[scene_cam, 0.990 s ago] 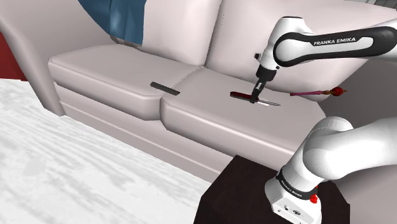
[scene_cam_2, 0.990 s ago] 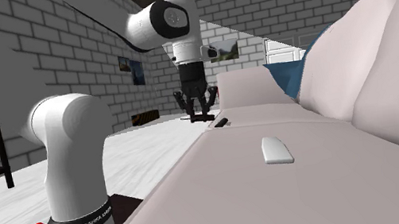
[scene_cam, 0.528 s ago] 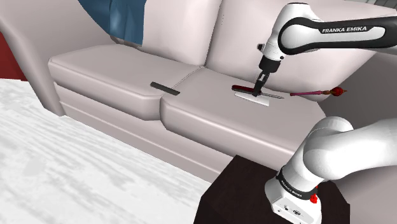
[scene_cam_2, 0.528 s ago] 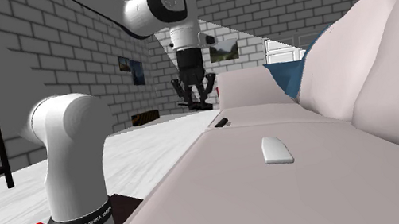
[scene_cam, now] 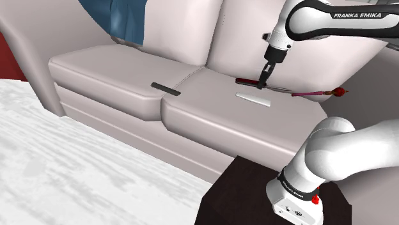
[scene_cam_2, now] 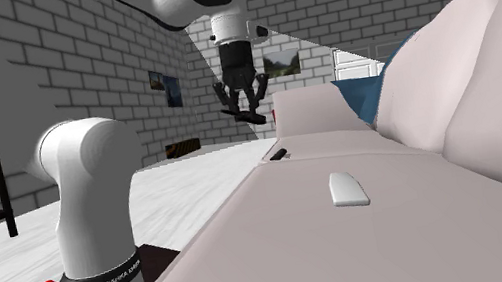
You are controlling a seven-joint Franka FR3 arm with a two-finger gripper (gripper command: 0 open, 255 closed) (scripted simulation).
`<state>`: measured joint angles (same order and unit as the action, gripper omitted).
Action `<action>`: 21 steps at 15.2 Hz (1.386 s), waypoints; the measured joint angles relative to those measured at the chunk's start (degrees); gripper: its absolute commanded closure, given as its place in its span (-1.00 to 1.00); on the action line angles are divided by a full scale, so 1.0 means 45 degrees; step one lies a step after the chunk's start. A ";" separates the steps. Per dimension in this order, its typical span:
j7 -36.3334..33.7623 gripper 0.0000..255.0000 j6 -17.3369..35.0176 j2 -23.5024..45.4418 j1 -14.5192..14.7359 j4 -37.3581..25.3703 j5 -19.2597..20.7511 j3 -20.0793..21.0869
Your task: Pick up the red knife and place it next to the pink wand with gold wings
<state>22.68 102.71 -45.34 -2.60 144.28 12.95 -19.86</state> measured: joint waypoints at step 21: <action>0.5021 1.00 -0.2107 -0.1605 -0.2202 -0.1484 0.3162 -0.4035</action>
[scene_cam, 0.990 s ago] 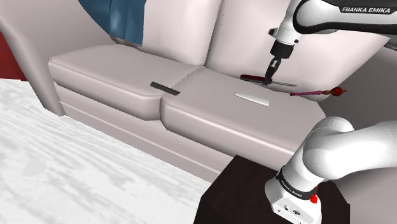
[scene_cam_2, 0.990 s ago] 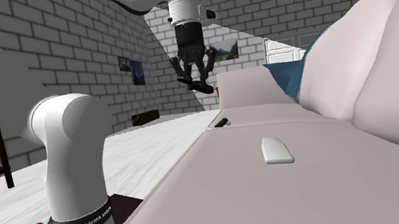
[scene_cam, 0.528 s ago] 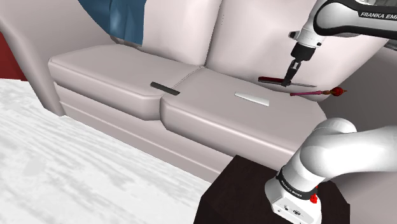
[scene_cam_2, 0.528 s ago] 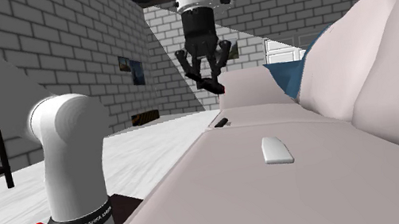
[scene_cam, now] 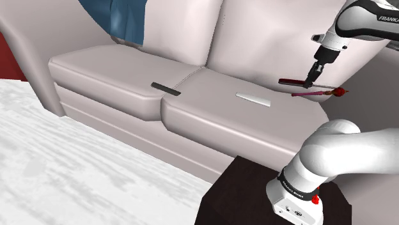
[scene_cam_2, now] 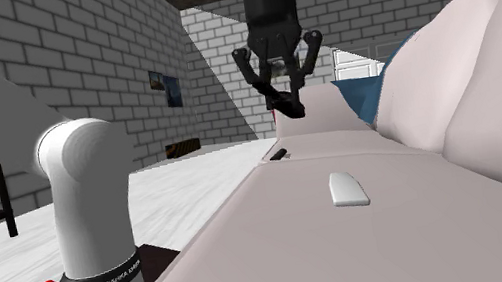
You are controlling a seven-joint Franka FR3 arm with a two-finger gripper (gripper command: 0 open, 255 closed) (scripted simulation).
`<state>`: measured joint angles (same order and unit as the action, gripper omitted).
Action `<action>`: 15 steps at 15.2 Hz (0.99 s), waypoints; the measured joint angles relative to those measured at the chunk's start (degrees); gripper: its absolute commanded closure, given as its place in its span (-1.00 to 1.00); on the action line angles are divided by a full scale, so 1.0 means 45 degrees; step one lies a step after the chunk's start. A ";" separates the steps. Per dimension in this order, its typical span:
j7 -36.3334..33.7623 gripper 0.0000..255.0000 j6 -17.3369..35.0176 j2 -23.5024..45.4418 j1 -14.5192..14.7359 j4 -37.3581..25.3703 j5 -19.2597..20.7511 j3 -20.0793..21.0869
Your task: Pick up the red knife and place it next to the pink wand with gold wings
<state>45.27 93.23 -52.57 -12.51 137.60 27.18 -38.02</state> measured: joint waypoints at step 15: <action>0.3545 1.00 0.0098 0.0880 0.0152 -0.2457 0.1832 -0.3732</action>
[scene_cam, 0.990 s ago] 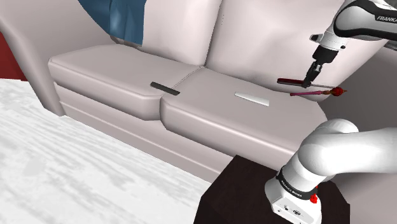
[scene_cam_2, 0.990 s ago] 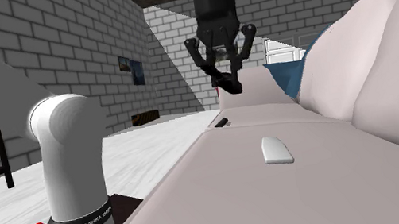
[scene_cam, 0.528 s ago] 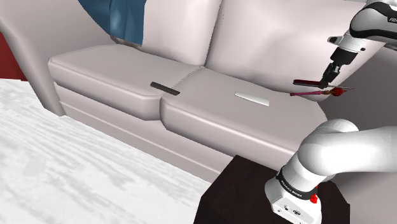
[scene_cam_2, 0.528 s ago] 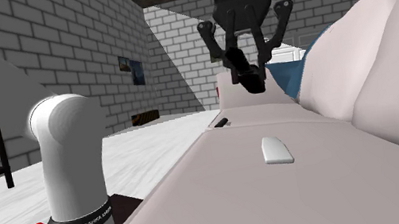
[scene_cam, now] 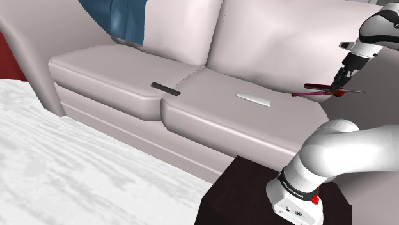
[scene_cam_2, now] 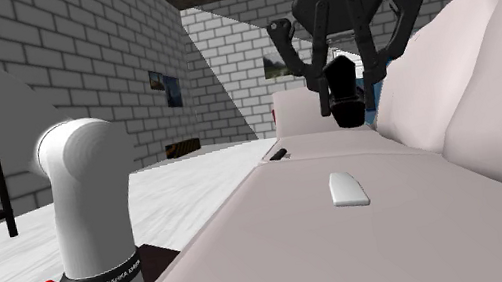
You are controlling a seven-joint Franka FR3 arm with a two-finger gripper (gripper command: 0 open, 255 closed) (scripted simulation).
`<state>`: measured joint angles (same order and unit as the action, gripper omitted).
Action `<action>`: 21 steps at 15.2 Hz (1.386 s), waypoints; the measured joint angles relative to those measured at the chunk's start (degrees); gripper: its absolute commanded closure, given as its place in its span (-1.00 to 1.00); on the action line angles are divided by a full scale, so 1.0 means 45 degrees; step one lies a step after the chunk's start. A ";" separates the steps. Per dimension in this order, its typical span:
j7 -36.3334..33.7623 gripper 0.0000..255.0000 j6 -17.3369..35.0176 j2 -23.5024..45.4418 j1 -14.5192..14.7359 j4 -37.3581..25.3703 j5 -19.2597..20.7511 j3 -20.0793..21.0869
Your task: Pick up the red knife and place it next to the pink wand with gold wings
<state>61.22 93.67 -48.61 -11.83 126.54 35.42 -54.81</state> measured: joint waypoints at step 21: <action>-0.0396 1.00 0.3081 -0.0003 0.0037 0.2628 0.1602 -0.2253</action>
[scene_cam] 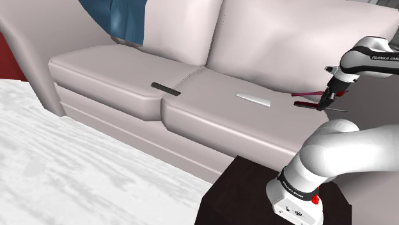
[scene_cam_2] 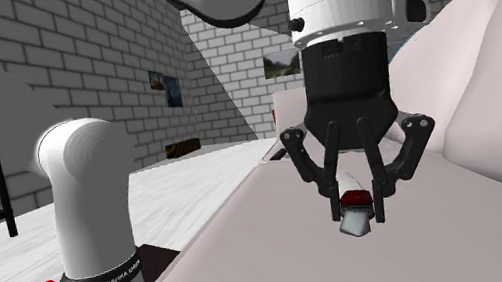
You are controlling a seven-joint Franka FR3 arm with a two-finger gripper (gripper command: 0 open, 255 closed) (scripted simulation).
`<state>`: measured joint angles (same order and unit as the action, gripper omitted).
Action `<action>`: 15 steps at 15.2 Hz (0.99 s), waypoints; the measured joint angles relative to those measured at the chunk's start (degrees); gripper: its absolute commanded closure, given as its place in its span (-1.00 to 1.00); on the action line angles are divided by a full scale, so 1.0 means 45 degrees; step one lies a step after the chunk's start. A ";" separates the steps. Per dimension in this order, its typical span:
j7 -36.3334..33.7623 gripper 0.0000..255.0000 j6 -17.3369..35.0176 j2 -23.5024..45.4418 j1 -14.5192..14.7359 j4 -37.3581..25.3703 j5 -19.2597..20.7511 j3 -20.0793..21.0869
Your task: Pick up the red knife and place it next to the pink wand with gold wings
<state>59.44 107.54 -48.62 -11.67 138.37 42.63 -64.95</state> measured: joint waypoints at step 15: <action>-0.0313 1.00 0.2141 0.0555 0.0726 0.1009 0.1201 -0.2160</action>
<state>58.03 117.17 -46.13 -8.40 142.91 48.03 -74.67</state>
